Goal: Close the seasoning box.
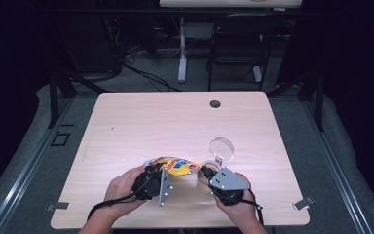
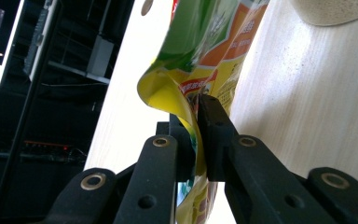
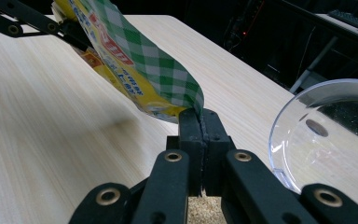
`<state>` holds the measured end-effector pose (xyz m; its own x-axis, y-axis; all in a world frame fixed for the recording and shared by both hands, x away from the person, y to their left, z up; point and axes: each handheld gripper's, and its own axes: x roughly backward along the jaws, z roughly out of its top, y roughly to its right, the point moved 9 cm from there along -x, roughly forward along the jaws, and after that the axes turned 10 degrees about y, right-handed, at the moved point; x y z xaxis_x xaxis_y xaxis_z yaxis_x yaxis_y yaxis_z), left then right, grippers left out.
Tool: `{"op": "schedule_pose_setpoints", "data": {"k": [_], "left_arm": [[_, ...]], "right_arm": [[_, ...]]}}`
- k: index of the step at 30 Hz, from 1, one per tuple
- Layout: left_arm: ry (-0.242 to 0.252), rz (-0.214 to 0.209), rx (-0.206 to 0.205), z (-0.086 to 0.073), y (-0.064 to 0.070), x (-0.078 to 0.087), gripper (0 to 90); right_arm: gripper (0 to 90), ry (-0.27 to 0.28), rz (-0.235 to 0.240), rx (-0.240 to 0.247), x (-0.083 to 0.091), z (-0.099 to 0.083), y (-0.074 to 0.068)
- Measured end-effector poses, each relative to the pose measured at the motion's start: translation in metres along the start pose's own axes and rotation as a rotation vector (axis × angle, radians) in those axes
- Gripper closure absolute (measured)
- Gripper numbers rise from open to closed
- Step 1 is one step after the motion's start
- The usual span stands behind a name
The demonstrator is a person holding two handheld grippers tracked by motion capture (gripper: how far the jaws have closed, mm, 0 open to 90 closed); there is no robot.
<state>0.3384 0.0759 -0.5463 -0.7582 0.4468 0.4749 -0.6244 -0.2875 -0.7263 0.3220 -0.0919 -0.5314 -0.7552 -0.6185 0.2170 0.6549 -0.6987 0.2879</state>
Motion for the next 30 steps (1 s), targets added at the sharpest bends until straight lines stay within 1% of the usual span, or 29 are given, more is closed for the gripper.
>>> {"op": "schedule_pose_setpoints", "data": {"k": [3, 4, 5, 9, 20, 25, 27, 30], "left_arm": [[0.008, -0.008, 0.023, -0.001, 0.003, -0.001, 84.9], [0.007, -0.012, 0.024, -0.002, 0.003, -0.001, 84.8], [0.014, -0.014, 0.035, -0.002, 0.005, -0.001, 84.8], [0.021, -0.021, 0.057, -0.004, 0.007, -0.002, 84.6], [0.035, -0.035, 0.094, -0.010, 0.011, -0.004, 84.6], [0.038, -0.041, 0.122, -0.012, 0.014, -0.005, 84.5], [0.043, -0.045, 0.126, -0.013, 0.014, -0.005, 84.5], [0.049, -0.046, 0.146, -0.015, 0.015, -0.006, 84.7]], "right_arm": [[89.8, 0.003, 0.001, -0.007, -0.001, 0.000, 0.000], [89.8, 0.003, 0.001, -0.007, -0.001, 0.001, 0.000], [89.8, 0.003, 0.000, -0.005, -0.001, 0.001, 0.000], [89.8, 0.004, 0.003, -0.004, -0.001, 0.001, -0.001], [89.8, 0.004, 0.004, 0.004, -0.004, 0.002, -0.003], [89.7, 0.005, 0.004, 0.007, -0.005, 0.003, -0.003], [89.7, 0.007, 0.002, 0.005, -0.005, 0.003, -0.003], [89.7, 0.007, 0.006, 0.006, -0.006, 0.003, -0.004]]}}
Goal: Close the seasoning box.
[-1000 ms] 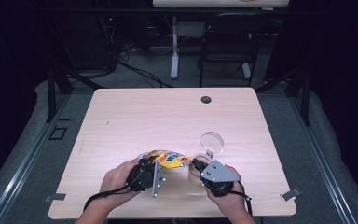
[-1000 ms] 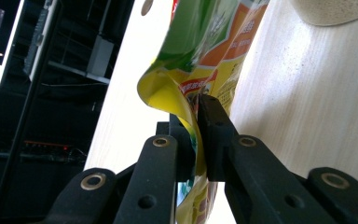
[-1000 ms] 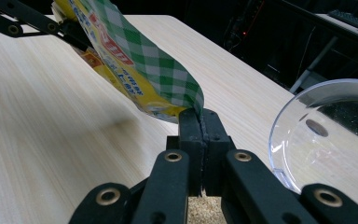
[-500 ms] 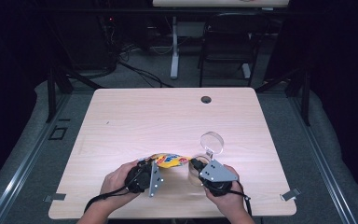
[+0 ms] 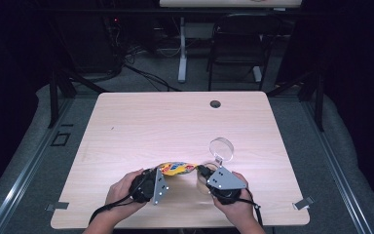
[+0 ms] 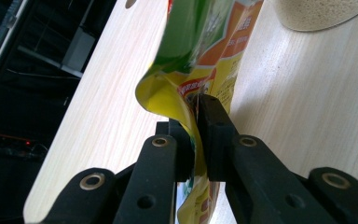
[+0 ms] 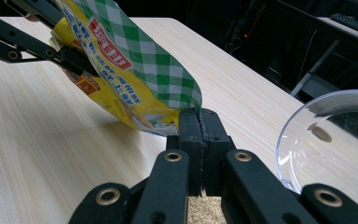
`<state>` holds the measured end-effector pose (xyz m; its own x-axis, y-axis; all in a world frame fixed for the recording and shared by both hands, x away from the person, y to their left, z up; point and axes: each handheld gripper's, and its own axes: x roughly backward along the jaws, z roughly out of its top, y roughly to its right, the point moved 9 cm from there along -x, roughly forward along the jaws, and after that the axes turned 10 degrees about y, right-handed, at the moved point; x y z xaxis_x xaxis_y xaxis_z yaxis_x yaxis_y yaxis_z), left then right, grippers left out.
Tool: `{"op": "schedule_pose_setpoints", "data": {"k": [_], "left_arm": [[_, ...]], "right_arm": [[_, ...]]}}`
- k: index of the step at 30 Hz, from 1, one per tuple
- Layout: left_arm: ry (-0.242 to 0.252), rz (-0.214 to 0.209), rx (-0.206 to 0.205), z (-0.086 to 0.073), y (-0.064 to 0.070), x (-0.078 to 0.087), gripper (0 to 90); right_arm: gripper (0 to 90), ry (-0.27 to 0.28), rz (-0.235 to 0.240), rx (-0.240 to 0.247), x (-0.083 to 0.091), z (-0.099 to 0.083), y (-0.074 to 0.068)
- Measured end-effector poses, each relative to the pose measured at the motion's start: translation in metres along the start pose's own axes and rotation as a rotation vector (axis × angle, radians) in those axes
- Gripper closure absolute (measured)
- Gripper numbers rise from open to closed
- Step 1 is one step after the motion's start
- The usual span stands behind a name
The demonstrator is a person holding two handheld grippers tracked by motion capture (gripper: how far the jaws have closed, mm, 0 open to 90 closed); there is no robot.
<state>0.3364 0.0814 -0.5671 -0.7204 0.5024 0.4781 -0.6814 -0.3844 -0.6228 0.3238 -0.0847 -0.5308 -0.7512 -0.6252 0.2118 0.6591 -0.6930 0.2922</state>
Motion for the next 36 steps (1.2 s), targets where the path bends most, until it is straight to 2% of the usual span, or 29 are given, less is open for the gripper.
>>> {"op": "schedule_pose_setpoints", "data": {"k": [4, 7, 14, 22, 32, 36], "left_arm": [[0.003, 0.000, 0.012, -0.0015, 0.0008, -0.0002, 85.2], [0.005, -0.011, 0.037, -0.0025, 0.0013, 0.0005, 85.7], [0.015, -0.007, 0.053, -0.0039, 0.0013, 0.0008, 86.3], [0.032, -0.029, 0.141, -0.0063, 0.0011, 0.0011, 87.5], [0.050, -0.052, 0.222, -0.0086, -0.0011, 0.0014, 87.5], [0.056, -0.060, 0.248, -0.0095, -0.0018, 0.0013, 87.3]], "right_arm": [[89.6, -0.001, 0.004, 0.004, -0.0004, -0.0004, -0.0014], [89.4, -0.002, 0.003, 0.005, -0.0003, -0.0006, -0.0016], [88.8, -0.003, 0.007, 0.005, -0.0005, -0.0005, -0.0024], [87.1, 0.005, 0.011, -0.008, -0.0011, 0.0009, -0.0030], [83.3, 0.012, 0.024, -0.023, -0.0015, 0.0024, -0.0045], [78.5, 0.022, 0.038, -0.041, -0.0021, 0.0029, -0.0055]]}}
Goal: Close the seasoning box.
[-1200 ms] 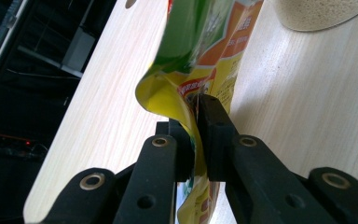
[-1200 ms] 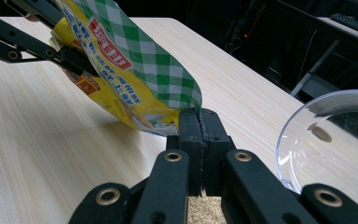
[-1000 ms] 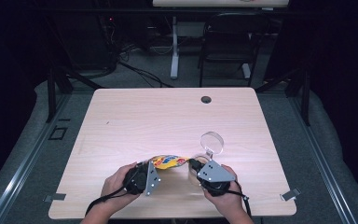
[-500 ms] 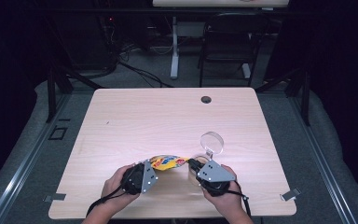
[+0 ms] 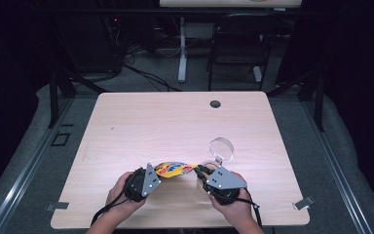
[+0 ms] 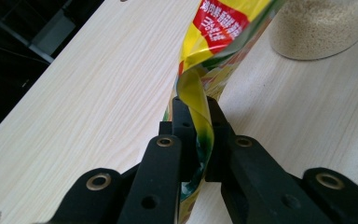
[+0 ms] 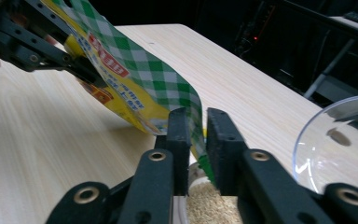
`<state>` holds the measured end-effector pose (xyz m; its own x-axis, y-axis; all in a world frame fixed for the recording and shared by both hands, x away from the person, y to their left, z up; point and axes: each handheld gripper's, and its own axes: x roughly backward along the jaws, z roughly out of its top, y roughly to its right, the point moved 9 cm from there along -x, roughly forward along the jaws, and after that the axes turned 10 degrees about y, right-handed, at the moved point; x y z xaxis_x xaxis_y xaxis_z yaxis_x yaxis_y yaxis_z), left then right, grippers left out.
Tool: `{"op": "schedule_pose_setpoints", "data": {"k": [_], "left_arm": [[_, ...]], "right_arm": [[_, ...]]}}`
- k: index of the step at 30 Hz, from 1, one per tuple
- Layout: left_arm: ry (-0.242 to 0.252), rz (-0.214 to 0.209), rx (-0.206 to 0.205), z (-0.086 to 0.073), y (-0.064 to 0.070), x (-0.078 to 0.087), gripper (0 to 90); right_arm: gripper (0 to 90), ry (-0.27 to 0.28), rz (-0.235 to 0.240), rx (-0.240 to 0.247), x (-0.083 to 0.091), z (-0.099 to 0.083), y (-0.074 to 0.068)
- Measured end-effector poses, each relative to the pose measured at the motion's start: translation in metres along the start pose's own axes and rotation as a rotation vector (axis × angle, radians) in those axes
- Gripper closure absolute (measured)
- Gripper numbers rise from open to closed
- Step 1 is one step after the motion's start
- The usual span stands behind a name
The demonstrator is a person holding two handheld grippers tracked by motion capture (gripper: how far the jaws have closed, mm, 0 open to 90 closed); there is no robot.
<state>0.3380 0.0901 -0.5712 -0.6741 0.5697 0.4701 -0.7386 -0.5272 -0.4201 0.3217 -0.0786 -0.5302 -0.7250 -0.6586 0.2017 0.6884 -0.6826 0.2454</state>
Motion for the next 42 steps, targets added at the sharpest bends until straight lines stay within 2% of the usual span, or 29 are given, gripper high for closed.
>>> {"op": "schedule_pose_setpoints", "data": {"k": [13, 20, 27, 42], "left_arm": [[0.012, -0.010, 0.048, -0.001, -0.003, 0.000, 86.7], [0.034, -0.013, 0.113, -0.004, -0.009, 0.001, 86.9], [0.054, -0.018, 0.178, -0.007, -0.015, 0.002, 86.8], [0.087, -0.024, 0.319, -0.016, -0.028, 0.005, 86.9]], "right_arm": [[65.9, 0.012, 0.027, -0.023, -0.001, -0.001, -0.004], [56.4, 0.028, 0.013, -0.038, -0.001, 0.000, 0.000], [56.1, 0.042, 0.009, -0.061, 0.001, 0.001, 0.003], [56.8, 0.035, 0.003, -0.069, 0.001, -0.001, 0.005]]}}
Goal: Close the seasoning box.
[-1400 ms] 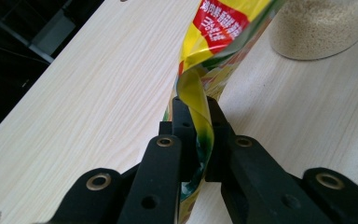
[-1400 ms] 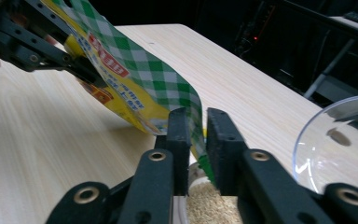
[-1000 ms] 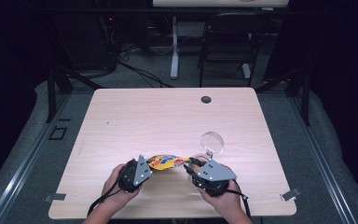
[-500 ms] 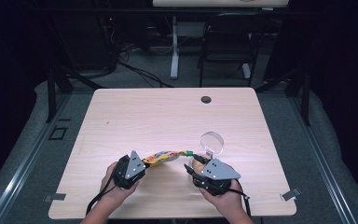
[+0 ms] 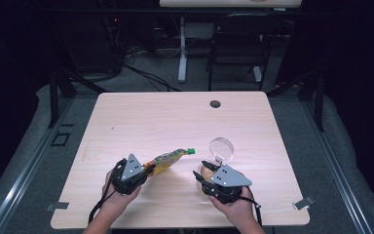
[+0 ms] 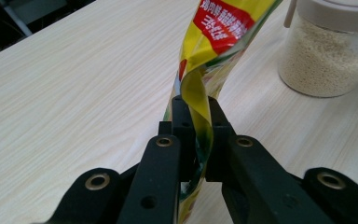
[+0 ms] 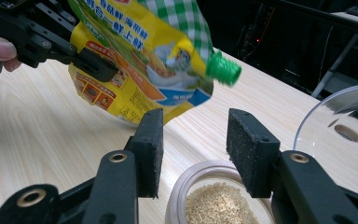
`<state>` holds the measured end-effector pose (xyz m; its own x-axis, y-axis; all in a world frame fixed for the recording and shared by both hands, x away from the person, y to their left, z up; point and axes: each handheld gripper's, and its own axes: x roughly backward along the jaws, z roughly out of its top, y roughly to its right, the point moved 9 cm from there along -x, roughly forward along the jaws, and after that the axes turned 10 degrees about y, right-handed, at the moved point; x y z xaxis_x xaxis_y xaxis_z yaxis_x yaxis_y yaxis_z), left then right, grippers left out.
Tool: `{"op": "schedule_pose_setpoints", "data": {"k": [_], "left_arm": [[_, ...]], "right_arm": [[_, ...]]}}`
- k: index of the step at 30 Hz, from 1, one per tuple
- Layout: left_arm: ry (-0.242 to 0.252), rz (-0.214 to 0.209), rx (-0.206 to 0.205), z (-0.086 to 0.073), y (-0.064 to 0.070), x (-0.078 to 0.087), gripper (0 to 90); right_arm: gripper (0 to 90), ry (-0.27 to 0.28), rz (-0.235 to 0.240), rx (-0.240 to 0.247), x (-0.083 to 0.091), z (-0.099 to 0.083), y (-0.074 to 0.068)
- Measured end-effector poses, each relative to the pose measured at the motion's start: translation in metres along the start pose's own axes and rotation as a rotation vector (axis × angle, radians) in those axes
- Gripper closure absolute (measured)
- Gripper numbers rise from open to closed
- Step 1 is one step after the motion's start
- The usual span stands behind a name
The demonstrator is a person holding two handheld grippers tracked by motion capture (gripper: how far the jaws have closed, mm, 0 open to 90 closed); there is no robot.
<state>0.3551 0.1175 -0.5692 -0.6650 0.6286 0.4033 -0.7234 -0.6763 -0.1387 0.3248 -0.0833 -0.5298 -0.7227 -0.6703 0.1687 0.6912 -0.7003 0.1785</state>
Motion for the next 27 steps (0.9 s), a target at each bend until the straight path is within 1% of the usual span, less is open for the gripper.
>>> {"op": "schedule_pose_setpoints", "data": {"k": [3, 7, 18, 21, 24, 27], "left_arm": [[0.003, 0.004, 0.025, -0.002, -0.004, 0.001, 86.9], [0.006, 0.006, 0.061, -0.005, -0.008, 0.002, 86.9], [0.010, -0.009, 0.169, -0.016, -0.020, 0.006, 86.6], [0.016, -0.014, 0.189, -0.019, -0.022, 0.007, 86.2], [0.018, -0.019, 0.216, -0.023, -0.024, 0.007, 85.7], [0.007, -0.020, 0.233, -0.031, -0.026, 0.008, 85.3]], "right_arm": [[57.0, 0.000, 0.001, -0.010, -0.001, -0.001, 0.000], [57.1, -0.006, 0.000, -0.009, -0.002, -0.001, 0.000], [57.2, -0.005, 0.010, -0.018, -0.006, -0.001, -0.001], [57.3, 0.001, 0.013, -0.023, -0.007, -0.001, -0.001], [57.3, -0.008, 0.014, -0.018, -0.007, -0.002, 0.000], [57.3, -0.004, 0.017, -0.026, -0.009, -0.001, -0.001]]}}
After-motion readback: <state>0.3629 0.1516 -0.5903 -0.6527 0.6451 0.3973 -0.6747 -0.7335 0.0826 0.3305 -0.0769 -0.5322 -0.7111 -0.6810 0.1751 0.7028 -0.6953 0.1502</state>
